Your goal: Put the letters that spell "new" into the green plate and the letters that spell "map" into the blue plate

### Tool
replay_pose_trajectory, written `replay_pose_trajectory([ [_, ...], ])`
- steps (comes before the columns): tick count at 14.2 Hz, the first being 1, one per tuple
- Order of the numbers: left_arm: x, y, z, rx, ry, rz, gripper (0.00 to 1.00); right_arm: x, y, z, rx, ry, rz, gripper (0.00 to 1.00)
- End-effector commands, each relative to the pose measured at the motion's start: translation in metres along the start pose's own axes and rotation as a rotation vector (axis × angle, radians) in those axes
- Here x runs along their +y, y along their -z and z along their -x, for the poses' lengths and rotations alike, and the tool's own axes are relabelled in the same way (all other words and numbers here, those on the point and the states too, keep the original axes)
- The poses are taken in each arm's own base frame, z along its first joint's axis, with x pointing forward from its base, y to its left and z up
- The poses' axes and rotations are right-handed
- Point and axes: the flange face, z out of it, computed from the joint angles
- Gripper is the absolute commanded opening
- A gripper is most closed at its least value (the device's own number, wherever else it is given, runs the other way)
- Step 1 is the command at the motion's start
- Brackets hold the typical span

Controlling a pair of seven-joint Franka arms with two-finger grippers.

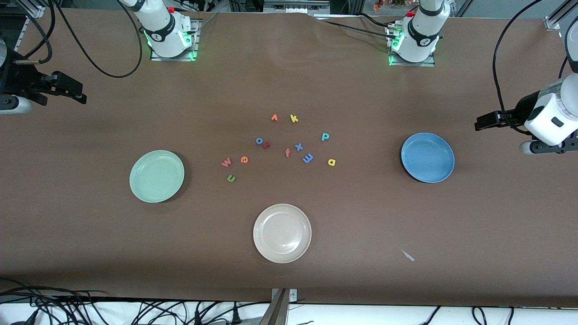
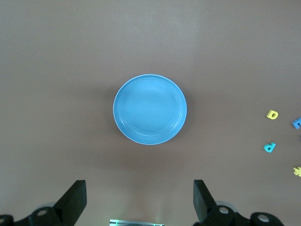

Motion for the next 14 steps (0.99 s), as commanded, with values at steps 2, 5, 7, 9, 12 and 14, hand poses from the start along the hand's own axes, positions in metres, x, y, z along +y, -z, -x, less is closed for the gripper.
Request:
replay_pose_trajectory([
  [2,-0.0005,0.0013,0.0006,-0.003,-0.021,-0.036,1.0,-0.007,0.001,0.0008,0.0,0.004,0.03,1.0],
  [5,-0.0005,0.0013,0.0006,-0.003,-0.021,-0.036,1.0,-0.006,0.0002,-0.0024,0.002,0.015,0.044,1.0],
  [7,-0.0005,0.0013,0.0006,-0.003,-0.021,-0.036,1.0,-0.0045,-0.0008,-0.0028,-0.001,0.012,0.042,1.0],
  [9,-0.0005,0.0013,0.0006,-0.003,-0.021,-0.036,1.0,-0.0062,-0.0001,-0.0017,-0.001,0.012,0.041,1.0],
  [12,-0.0005,0.0013,0.0006,-0.003,-0.021,-0.036,1.0,-0.0065,-0.0014,-0.0012,-0.005,0.014,0.045,1.0],
  [14,-0.0005,0.0013,0.0006,-0.003,-0.021,-0.036,1.0,-0.0065,-0.0021,-0.0012,-0.006,0.015,0.045,1.0],
])
